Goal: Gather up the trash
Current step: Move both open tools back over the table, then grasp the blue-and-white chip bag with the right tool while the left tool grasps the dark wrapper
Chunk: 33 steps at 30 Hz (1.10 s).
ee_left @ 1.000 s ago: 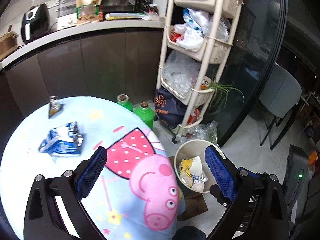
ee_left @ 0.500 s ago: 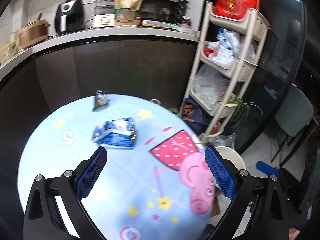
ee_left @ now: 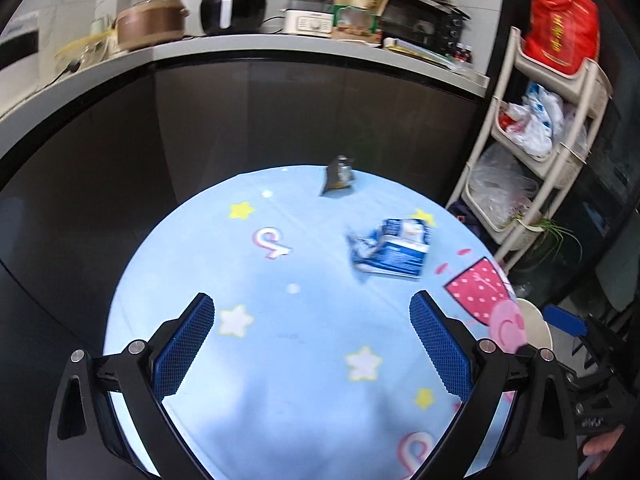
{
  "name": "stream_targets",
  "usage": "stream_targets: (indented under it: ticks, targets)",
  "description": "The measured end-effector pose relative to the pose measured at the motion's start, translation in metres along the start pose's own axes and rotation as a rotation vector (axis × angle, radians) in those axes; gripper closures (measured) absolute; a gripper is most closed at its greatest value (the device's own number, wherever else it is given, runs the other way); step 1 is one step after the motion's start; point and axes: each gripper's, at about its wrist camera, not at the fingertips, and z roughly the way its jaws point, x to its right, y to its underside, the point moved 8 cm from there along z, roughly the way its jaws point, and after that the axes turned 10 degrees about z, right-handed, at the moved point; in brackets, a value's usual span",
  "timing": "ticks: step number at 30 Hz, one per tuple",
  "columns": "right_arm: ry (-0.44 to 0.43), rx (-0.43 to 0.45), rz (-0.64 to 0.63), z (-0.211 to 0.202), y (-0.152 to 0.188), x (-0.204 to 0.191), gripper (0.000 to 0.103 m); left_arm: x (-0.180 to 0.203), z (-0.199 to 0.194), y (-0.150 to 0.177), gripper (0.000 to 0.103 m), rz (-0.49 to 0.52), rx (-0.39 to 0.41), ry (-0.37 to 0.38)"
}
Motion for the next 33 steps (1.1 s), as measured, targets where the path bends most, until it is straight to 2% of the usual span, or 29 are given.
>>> stream_targets:
  ticks: [4, 10, 12, 19, 22, 24, 25, 26, 28, 33]
  targets:
    - [-0.025, -0.036, -0.023, 0.037, -0.018, -0.017, 0.004, -0.022, 0.006, 0.005, 0.009, -0.018, -0.010, 0.021]
    - [-0.055, -0.085, -0.030, 0.094, -0.041, -0.018, 0.006, -0.043, 0.025, -0.003, 0.009, -0.021, -0.022, 0.028]
    - [-0.085, -0.097, -0.023, 0.111, -0.045, -0.015, 0.011, -0.047, 0.034, -0.009, 0.009, -0.022, -0.025, 0.031]
    - [-0.093, -0.119, 0.027, 0.150, -0.056, 0.003, 0.023, -0.053, 0.064, -0.035, 0.009, -0.010, -0.024, 0.065]
    - [-0.112, -0.129, 0.045, 0.160, -0.058, 0.006, 0.042, -0.049, 0.079, -0.048, 0.009, 0.012, -0.022, 0.071]
    - [-0.147, -0.149, 0.060, 0.164, -0.056, 0.006, 0.078, -0.045, 0.091, -0.059, 0.009, 0.031, -0.013, 0.082]
    - [-0.179, -0.167, 0.071, 0.165, -0.053, 0.004, 0.091, -0.043, 0.096, -0.063, 0.009, 0.039, -0.012, 0.080]
    - [-0.199, -0.175, 0.077, 0.164, -0.051, 0.002, 0.099, -0.041, 0.104, -0.070, 0.009, 0.051, -0.011, 0.081]
    - [-0.215, -0.157, 0.052, 0.155, -0.046, -0.003, 0.100, -0.033, 0.119, -0.078, 0.009, 0.063, -0.019, 0.083]
    - [-0.154, -0.110, -0.004, 0.127, -0.035, -0.003, 0.100, -0.012, 0.162, -0.100, 0.009, 0.079, -0.050, 0.118]
